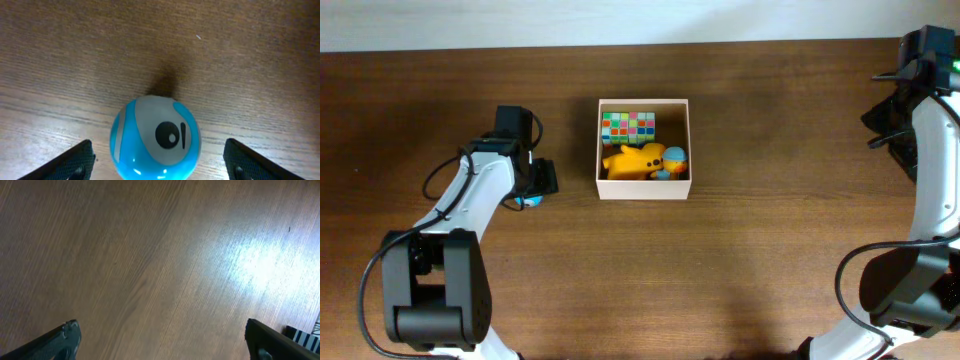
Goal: Pack container
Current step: 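Close the left gripper on the blue ball and lift it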
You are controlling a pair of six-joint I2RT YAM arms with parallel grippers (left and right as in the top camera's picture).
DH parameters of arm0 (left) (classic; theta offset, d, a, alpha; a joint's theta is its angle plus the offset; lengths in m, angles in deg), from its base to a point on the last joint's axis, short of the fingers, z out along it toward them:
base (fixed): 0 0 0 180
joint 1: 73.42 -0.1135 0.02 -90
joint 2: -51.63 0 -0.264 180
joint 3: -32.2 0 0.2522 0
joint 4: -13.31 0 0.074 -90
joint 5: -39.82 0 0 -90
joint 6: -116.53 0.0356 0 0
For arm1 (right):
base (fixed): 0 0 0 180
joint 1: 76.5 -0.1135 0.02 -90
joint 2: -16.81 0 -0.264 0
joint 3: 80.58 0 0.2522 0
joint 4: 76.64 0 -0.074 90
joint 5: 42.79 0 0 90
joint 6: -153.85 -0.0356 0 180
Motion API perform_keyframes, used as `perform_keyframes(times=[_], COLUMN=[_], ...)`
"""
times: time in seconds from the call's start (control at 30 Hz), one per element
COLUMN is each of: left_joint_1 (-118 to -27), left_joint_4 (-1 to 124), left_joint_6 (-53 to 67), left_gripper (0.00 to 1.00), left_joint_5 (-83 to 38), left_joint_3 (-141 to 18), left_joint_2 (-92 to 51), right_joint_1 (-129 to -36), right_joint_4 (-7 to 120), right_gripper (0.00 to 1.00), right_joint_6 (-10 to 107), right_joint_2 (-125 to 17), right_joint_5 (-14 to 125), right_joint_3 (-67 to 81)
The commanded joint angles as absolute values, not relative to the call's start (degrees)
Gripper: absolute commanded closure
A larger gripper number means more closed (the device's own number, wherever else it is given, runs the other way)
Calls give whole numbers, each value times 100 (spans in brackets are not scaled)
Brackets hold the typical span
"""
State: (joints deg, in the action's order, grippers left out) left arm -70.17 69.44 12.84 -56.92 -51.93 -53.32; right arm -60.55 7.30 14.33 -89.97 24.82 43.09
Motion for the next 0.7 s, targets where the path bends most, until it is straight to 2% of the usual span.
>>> perform_keyframes(times=[0.0, 0.37, 0.43, 0.53, 0.67], left_joint_1=[-7048, -7048, -7048, -7048, -7048], left_joint_4=[6745, 5978, 5884, 5766, 5739], left_joint_6=[1334, 1334, 1334, 1334, 1332], left_gripper=[16, 17, 23, 39, 45], left_joint_5=[-5754, -5756, -5756, -5756, -5754], left_joint_3=[-4983, -4546, -4506, -4447, -4443], left_joint_2=[-5352, -5352, -5358, -5358, -5358], right_joint_1=[-6033, -6033, -6033, -6033, -6033], right_joint_4=[732, 732, 732, 732, 732], right_gripper=[1, 1, 1, 1, 1], right_joint_6=[1383, 1383, 1383, 1383, 1383], right_joint_2=[-8942, -8944, -8944, -8942, -8944], right_joint_5=[2453, 2453, 2453, 2453, 2453], right_joint_3=[4309, 4309, 4309, 4309, 4309])
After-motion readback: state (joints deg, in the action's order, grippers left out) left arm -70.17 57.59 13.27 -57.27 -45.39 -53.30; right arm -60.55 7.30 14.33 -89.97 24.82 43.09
